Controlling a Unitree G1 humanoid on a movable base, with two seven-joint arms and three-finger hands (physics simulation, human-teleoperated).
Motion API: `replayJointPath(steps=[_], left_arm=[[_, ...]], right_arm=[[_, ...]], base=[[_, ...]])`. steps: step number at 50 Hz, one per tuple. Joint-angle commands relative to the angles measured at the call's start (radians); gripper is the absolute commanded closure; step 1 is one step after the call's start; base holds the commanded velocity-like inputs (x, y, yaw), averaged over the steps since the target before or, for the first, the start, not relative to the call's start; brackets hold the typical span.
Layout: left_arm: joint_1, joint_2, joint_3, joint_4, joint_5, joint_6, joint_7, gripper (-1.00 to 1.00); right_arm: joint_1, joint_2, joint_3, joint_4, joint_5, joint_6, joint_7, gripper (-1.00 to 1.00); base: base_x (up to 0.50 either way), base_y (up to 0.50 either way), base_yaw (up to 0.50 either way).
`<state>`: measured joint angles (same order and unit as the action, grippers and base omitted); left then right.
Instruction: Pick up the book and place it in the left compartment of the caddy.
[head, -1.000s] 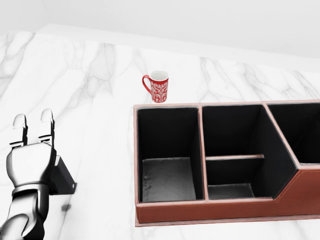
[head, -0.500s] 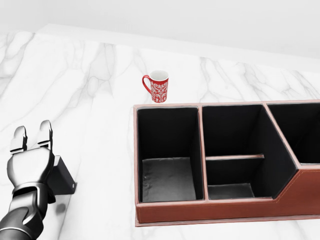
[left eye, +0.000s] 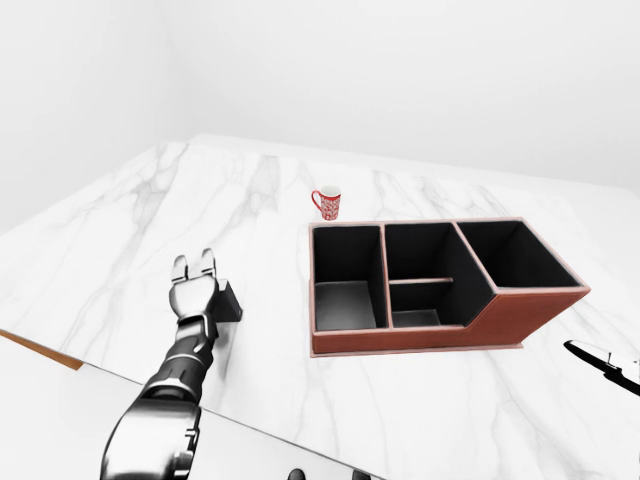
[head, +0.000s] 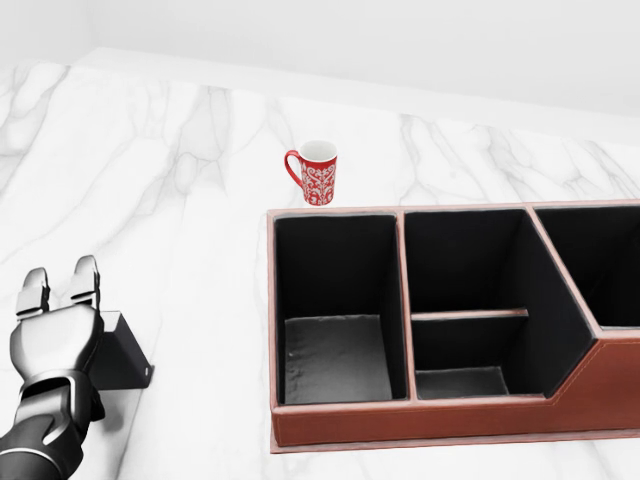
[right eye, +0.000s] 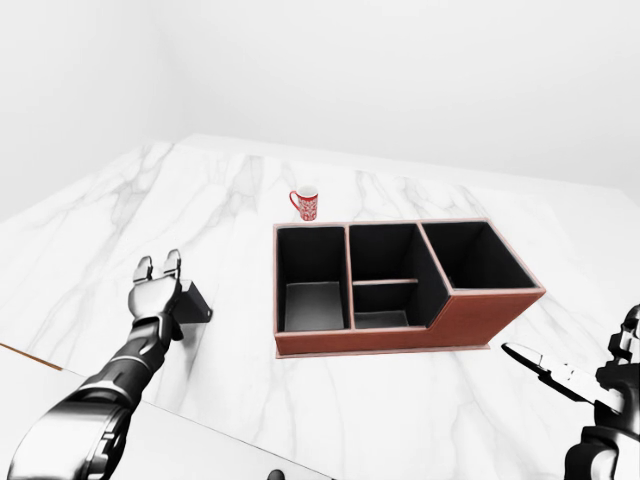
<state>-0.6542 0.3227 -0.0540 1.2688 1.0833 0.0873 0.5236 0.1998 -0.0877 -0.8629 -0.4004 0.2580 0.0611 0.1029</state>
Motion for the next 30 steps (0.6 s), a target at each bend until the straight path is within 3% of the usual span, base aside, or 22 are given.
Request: replayJointPath(steps=[1, 7, 10, 16, 19, 25, 26, 27, 28, 29, 30], left_arm=[[-0.024, -0.005, -0.025, 0.039, 0.022, 0.000, 0.000, -1.00], [-0.042, -0.010, -0.032, 0.053, 0.053, 0.000, 0.000, -1.00], [-0.040, -0.011, -0.029, 0.059, 0.060, 0.000, 0.000, -1.00], [-0.040, -0.013, -0.034, 0.066, 0.075, 0.000, 0.000, -1.00], [-0.040, -0.014, -0.034, 0.072, 0.085, 0.000, 0.000, -1.00], [-0.035, -0.016, -0.035, 0.077, 0.099, 0.000, 0.000, -1.00], [-0.035, -0.015, -0.033, 0.076, 0.100, 0.000, 0.000, -0.40], [-0.036, -0.014, -0.032, 0.076, 0.100, 0.000, 0.000, -0.22], [-0.036, -0.013, -0.032, 0.075, 0.100, 0.000, 0.000, 0.11], [-0.036, -0.012, -0.033, 0.075, 0.103, 0.000, 0.000, 1.00], [-0.036, -0.010, -0.032, 0.074, 0.103, 0.000, 0.000, 1.00]], right_arm=[[-0.001, -0.002, 0.001, 0.004, 0.000, -0.001, -0.001, -1.00], [0.004, 0.001, -0.005, -0.015, 0.006, 0.017, 0.000, -1.00], [-0.002, 0.001, -0.003, 0.005, 0.001, 0.003, 0.002, -1.00], [0.001, -0.001, -0.006, -0.005, 0.006, 0.015, -0.002, -1.00], [-0.005, -0.004, -0.002, 0.018, 0.000, -0.002, -0.003, -1.00], [0.000, -0.006, -0.004, 0.002, 0.006, 0.010, -0.006, -1.00], [0.000, -0.005, -0.004, 0.003, 0.006, 0.010, -0.005, -1.00], [-0.001, -0.005, -0.004, 0.006, 0.005, 0.007, -0.004, -1.00], [-0.002, -0.005, -0.003, 0.010, 0.004, 0.003, -0.004, -1.00], [-0.002, -0.005, -0.003, 0.012, 0.004, 0.001, -0.004, -1.00], [-0.001, -0.005, -0.003, 0.008, 0.005, 0.005, -0.004, -1.00]], base=[[0.00, 0.00, 0.00], [0.00, 0.00, 0.00], [0.00, 0.00, 0.00], [0.00, 0.00, 0.00], [0.00, 0.00, 0.00], [0.00, 0.00, 0.00], [0.00, 0.00, 0.00], [0.00, 0.00, 0.00], [0.00, 0.00, 0.00], [0.00, 0.00, 0.00], [0.00, 0.00, 0.00]])
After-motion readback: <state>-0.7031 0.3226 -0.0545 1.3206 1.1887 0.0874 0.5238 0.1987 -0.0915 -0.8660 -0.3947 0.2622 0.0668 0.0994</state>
